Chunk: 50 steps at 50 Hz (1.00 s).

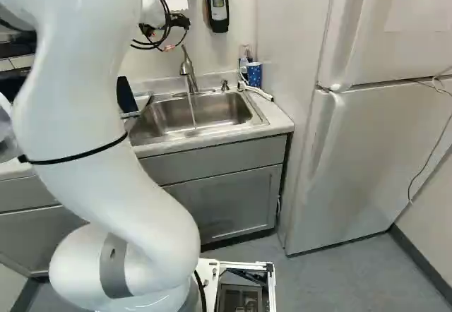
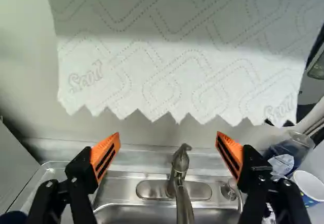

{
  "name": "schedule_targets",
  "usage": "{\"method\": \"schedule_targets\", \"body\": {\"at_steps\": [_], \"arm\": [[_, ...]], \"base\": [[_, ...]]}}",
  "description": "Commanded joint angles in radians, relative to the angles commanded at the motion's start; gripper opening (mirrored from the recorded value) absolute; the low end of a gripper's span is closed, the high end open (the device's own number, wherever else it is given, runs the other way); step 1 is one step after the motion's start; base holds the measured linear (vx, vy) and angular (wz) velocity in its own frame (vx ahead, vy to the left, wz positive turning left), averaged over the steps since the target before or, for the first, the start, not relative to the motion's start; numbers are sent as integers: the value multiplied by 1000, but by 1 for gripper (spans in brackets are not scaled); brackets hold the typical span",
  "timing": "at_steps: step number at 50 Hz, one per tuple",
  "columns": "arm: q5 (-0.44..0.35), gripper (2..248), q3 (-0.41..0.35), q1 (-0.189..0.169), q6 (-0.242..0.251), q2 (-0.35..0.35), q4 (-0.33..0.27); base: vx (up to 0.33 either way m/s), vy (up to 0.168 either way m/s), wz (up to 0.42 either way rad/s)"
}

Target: Rinse the cup and place it in the tray

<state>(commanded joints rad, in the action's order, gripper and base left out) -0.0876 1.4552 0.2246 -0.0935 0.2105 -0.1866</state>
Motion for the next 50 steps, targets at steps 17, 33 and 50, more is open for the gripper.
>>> {"method": "schedule_targets", "body": {"at_steps": [17, 33, 50], "arm": [[40, 247, 85, 16, 0, 76, 0], [92, 247, 121, 31, 0, 107, 0], [149, 247, 121, 31, 0, 107, 0]], "base": [[0, 0, 0], [0, 0, 0], [0, 0, 0]]}}
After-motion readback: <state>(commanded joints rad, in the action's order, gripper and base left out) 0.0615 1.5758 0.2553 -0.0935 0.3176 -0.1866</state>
